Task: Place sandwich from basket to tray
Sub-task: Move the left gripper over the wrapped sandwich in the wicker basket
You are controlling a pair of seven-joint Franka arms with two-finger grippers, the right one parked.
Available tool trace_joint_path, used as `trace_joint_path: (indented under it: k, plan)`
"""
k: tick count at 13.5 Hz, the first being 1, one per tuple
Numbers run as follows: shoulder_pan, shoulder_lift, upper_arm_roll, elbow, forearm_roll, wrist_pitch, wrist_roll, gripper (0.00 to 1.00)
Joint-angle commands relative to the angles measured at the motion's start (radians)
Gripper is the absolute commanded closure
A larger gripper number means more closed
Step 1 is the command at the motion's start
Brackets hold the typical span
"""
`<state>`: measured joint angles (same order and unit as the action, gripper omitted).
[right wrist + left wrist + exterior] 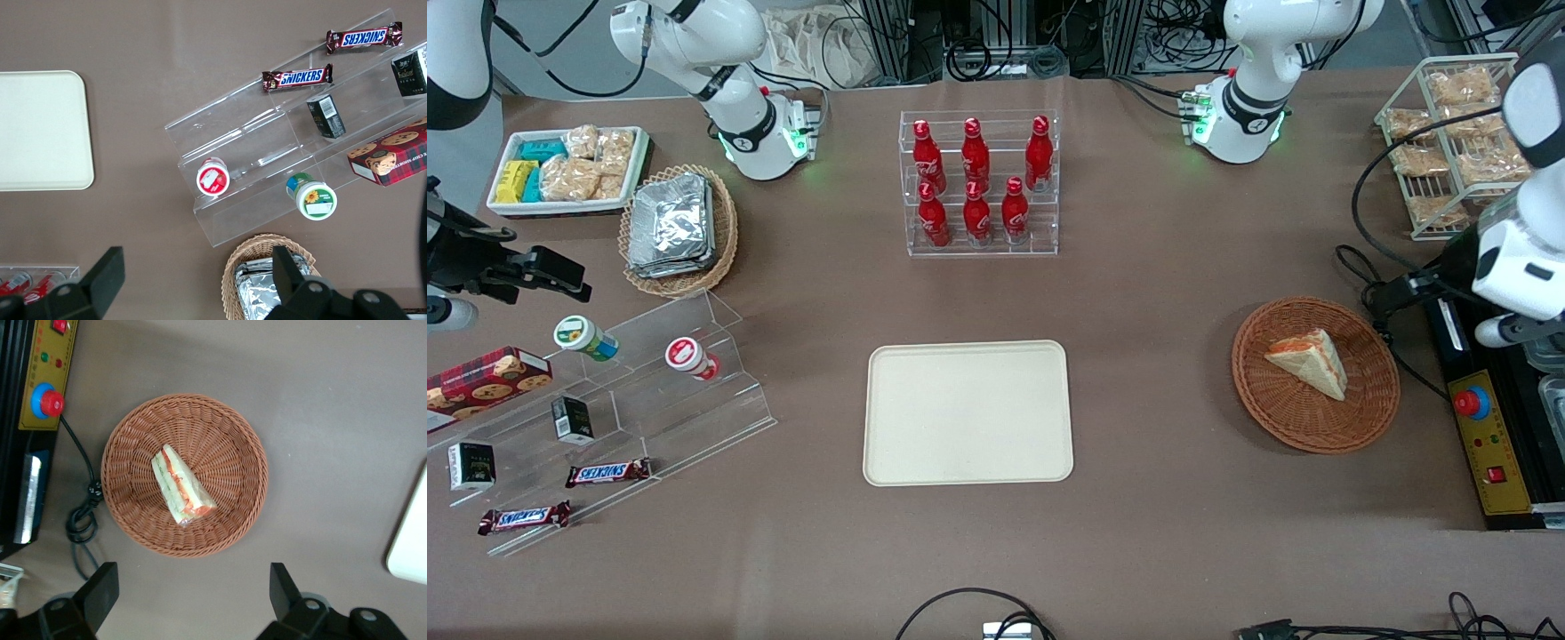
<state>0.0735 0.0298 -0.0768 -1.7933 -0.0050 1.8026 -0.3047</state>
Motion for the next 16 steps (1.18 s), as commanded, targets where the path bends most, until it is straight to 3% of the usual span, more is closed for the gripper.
trace_joint_path:
  k: [1,8,16]
  plan:
    - [0.002,-0.071,0.0,-0.153,0.008,0.121,-0.066,0.0]
    - [0.031,-0.088,0.002,-0.409,0.01,0.41,-0.237,0.0]
    - [0.06,-0.022,0.0,-0.532,0.008,0.609,-0.384,0.0]
